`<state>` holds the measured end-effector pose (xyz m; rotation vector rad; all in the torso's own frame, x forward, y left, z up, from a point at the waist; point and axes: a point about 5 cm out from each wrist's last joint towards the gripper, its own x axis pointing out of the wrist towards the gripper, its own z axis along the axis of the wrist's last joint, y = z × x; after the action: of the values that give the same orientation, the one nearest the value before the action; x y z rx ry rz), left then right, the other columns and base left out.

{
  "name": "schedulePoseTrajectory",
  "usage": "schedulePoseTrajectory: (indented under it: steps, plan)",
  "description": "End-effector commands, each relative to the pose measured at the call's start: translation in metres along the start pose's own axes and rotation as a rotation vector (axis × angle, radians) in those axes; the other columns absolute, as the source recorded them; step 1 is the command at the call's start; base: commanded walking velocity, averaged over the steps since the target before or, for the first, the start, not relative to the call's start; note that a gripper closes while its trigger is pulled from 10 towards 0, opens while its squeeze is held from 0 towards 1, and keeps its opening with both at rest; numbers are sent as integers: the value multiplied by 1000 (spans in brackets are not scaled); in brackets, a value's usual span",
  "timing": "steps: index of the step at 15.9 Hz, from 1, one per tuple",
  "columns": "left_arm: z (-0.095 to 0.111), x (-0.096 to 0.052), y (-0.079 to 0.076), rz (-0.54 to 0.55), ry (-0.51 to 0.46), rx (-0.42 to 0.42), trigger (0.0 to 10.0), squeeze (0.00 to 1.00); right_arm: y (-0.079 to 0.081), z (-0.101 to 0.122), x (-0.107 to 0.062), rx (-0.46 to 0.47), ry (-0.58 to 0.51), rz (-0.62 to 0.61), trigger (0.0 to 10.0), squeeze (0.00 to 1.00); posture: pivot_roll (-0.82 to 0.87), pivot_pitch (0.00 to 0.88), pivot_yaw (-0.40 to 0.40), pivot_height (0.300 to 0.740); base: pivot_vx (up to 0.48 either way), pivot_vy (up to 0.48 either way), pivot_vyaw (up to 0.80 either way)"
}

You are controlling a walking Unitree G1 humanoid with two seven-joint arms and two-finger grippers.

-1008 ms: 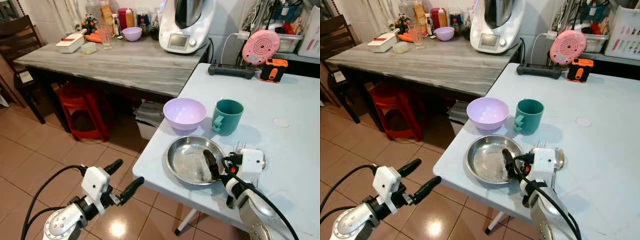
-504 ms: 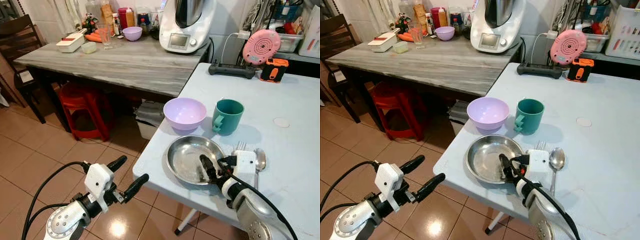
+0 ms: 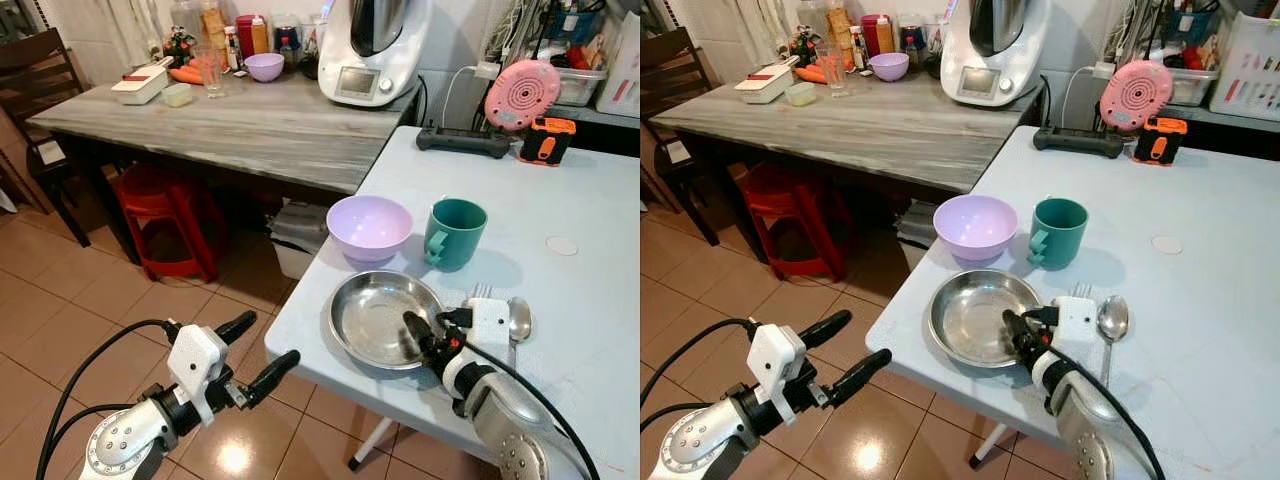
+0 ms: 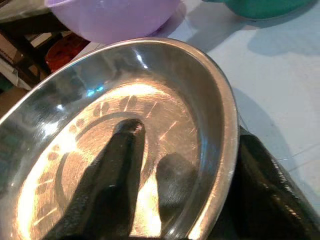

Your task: Setting the table

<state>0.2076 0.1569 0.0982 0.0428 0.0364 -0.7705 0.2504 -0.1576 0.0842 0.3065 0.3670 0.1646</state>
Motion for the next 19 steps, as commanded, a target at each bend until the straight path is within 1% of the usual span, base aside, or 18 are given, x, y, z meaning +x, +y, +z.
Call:
schedulePoseTrajectory:
  steps: [1, 3, 4, 6, 12, 15, 17, 18, 19]
  plan:
    - [3, 0, -1, -22, 3, 7, 10000, 0, 3, -4, 2, 20, 29, 11, 0, 0, 9, 0, 50, 740, 0, 0, 0]
    - [6, 0, 0, -26, 2, 19, 10000, 0, 3, -5, 3, 38, 47, 6, 0, 0, 9, 0, 53, 740, 0, 0, 0]
    - [8, 0, 0, -27, 1, 22, 10000, 0, 3, -5, 3, 71, 56, 5, 0, 0, 9, 0, 55, 740, 0, 0, 0]
    - [11, 1, 0, -33, -1, 25, 10000, 0, 3, -5, 4, 97, 67, -4, 0, 0, 10, 0, 58, 740, 0, 0, 0]
    - [19, 0, 1, -35, -7, 31, 10000, 0, 0, -7, 5, 127, 94, -39, 0, 0, 13, 0, 59, 740, 0, 0, 0]
    - [20, 0, 1, -35, -8, 30, 10000, 0, -1, -7, 5, 134, 102, -50, 0, 0, 13, 0, 60, 740, 0, 0, 0]
    - [21, 0, 5, 9, -19, 32, 10000, 0, -2, -5, 6, 137, 98, -68, 0, 0, 14, 0, 60, 740, 0, 0, 0]
    - [18, 2, 15, 110, -32, 9, 10000, 0, -2, -2, 8, 149, 76, -81, 0, 0, 14, 0, 60, 740, 0, 0, 0]
    - [17, 2, 20, 158, -39, -4, 10000, 0, -2, -1, 8, 159, 72, -74, 510, 0, 13, 0, 60, 740, 0, 0, 0]
